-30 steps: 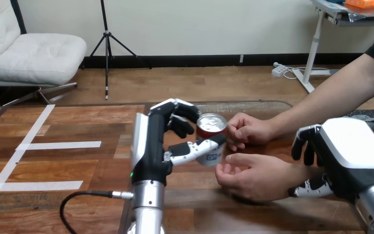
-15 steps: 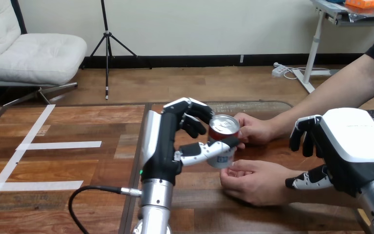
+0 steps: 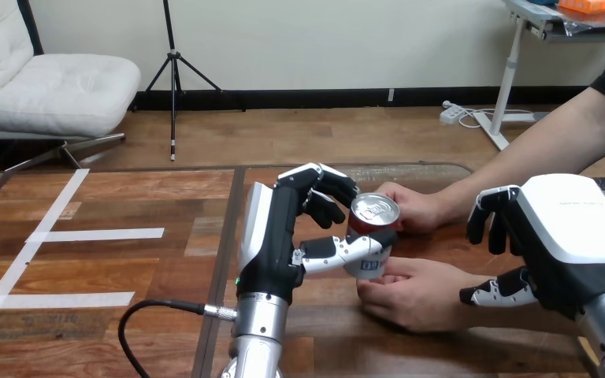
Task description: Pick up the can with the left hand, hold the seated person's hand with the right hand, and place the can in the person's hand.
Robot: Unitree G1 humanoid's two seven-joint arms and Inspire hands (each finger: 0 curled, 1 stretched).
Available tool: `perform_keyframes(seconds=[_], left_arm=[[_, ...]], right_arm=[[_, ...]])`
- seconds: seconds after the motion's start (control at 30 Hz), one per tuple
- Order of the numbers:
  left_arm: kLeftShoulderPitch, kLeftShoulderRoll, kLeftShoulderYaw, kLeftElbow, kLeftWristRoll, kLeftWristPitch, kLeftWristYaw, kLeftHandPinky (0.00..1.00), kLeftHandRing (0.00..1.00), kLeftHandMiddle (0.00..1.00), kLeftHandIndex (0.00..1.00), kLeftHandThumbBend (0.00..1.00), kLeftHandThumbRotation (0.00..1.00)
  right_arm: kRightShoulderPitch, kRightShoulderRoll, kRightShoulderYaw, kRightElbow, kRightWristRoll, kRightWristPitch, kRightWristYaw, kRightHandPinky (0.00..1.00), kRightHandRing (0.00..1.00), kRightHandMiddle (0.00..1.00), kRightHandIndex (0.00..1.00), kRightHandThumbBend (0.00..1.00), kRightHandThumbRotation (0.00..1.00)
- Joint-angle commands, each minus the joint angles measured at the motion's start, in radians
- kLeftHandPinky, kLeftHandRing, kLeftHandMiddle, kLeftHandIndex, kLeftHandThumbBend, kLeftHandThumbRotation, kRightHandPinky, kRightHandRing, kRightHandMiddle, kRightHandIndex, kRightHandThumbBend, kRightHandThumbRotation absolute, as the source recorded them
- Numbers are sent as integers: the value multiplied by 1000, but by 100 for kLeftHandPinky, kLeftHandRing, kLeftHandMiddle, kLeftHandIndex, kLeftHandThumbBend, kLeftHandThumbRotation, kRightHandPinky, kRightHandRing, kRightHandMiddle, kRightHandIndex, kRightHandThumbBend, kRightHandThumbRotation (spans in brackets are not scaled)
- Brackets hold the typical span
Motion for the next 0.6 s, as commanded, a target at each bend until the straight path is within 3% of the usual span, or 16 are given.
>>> perform_keyframes(seconds=[0.0,0.57], left_arm=[[-45,-76,-9,-11,-7,-32,9,38,41,44,46,55,0],[-43,-70,-13,-8,-21,-45,4,38,40,44,46,54,0]], right_arm=[[-21,18,-32,-47,-4,-6,-12,29,33,38,44,95,0],[-8,17,-38,-71,-15,6,9,29,34,39,43,95,0]])
